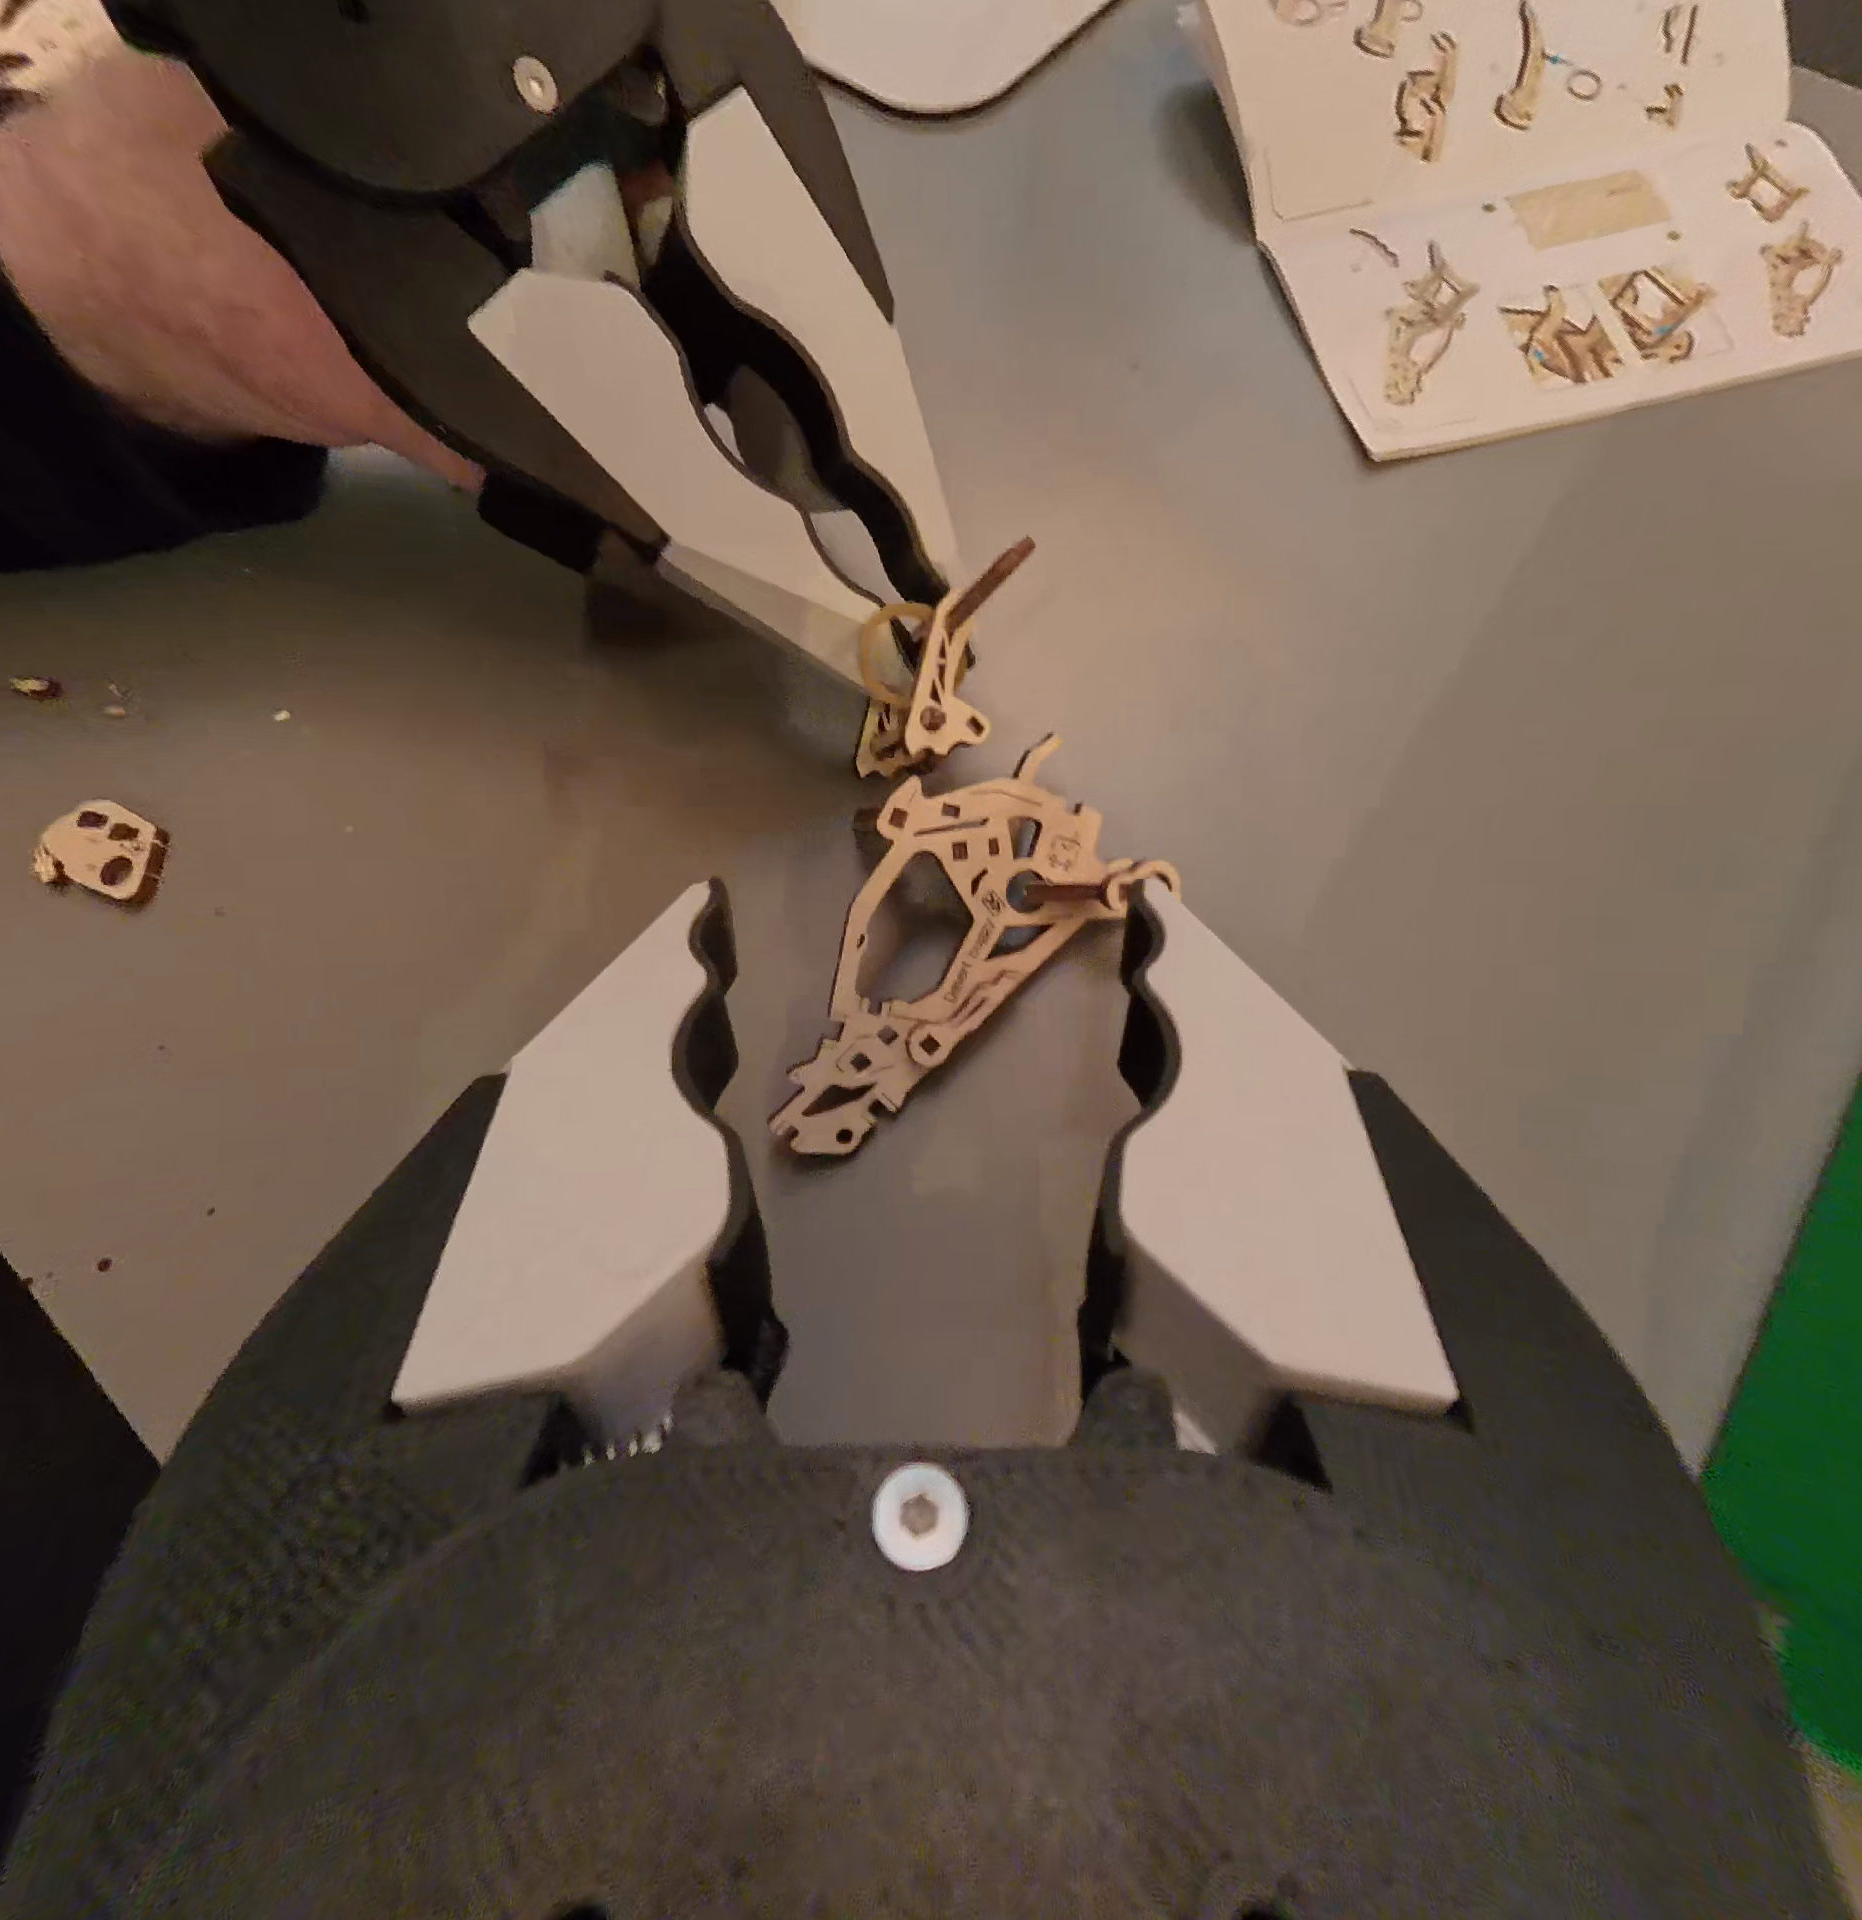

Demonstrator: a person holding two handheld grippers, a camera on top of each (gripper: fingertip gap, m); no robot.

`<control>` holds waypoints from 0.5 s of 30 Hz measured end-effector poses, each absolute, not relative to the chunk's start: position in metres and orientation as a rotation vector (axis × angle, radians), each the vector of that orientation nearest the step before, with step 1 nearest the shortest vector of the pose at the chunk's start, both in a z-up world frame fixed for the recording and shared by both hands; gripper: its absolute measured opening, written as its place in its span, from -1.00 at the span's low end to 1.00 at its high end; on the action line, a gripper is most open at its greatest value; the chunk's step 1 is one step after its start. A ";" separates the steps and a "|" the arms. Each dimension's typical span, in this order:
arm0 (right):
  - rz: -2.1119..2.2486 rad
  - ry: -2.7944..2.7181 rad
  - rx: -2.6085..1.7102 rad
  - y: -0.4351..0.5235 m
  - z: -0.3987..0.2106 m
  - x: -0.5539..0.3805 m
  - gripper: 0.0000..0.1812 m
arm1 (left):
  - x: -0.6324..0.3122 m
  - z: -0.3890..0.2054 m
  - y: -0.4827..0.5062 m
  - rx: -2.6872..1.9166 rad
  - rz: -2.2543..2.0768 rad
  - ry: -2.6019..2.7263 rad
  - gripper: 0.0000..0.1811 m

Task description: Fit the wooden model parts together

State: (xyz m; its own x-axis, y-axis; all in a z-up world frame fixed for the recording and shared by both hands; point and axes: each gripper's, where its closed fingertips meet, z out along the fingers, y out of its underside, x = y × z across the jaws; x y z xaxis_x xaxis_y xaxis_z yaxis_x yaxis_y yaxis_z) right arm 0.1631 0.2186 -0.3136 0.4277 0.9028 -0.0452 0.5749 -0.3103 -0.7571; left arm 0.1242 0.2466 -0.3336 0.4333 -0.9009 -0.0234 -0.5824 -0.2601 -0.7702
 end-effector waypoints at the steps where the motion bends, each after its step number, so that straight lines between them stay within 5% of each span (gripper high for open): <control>1: 0.619 -1.240 -2.019 0.217 -0.314 0.165 -0.27 | 0.123 -0.334 0.247 -1.976 -0.554 1.240 -0.89; 15: 0.179 -1.285 -1.971 0.212 -0.334 0.158 -0.97 | 0.094 -0.338 0.225 -2.305 -0.576 1.231 -0.89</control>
